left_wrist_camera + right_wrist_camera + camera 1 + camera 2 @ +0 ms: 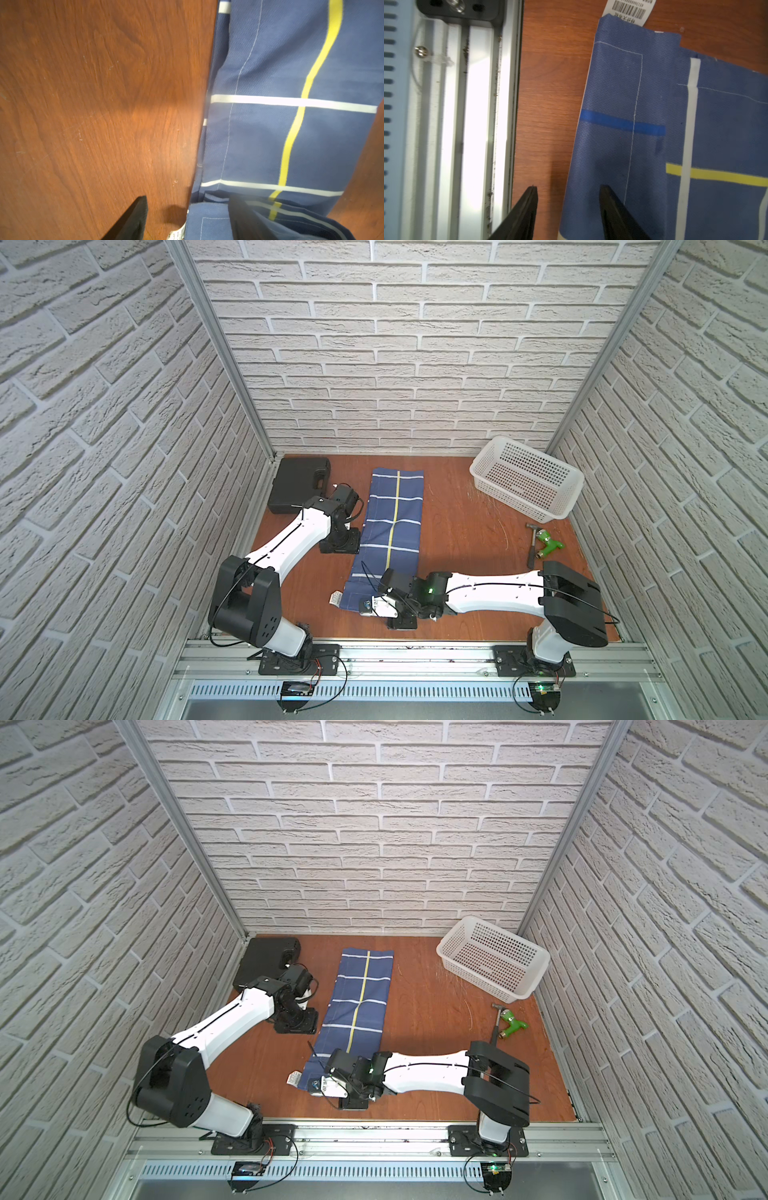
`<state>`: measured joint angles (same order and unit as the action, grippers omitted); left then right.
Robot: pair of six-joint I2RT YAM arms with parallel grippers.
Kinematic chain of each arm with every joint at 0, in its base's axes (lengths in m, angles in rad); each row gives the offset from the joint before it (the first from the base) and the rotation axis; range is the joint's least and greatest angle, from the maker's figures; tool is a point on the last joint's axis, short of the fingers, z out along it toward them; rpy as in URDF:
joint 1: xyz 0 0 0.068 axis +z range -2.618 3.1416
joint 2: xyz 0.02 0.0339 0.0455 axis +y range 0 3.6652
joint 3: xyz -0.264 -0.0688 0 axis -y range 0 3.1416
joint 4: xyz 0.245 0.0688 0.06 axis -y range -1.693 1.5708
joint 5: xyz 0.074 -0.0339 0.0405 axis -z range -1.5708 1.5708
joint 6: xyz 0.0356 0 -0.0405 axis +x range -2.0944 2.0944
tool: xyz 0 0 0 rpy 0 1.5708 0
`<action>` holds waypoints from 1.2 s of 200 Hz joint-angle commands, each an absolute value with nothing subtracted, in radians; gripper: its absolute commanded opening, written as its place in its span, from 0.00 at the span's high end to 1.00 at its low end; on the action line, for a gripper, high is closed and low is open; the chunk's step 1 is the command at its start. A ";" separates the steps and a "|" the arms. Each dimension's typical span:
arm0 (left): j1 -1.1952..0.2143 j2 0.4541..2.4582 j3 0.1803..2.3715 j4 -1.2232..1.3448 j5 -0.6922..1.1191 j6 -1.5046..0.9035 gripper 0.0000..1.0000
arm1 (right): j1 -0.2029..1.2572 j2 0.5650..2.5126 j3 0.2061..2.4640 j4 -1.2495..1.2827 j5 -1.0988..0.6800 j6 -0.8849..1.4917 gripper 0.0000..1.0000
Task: Roll up the pillowcase
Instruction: Roll the pillowcase at the center of the board.
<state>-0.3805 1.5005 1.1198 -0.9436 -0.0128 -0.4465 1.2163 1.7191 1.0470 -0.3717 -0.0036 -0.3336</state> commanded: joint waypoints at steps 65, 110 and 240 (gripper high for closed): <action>-0.375 1.461 1.060 -0.937 0.002 -0.440 0.33 | 1.294 1.828 1.055 -0.337 0.206 -0.364 0.48; -0.377 1.438 1.043 -0.952 -0.004 -0.444 0.33 | 1.320 1.858 1.067 -0.355 0.356 -0.392 0.56; -0.392 1.423 1.073 -0.987 -0.002 -0.444 0.33 | 1.127 1.735 1.150 -0.508 -0.300 -0.142 0.98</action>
<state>-0.3832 1.4464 1.0554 -0.9531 -0.0055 -0.4465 1.2003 1.7889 1.1202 -0.4519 0.0086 -0.2348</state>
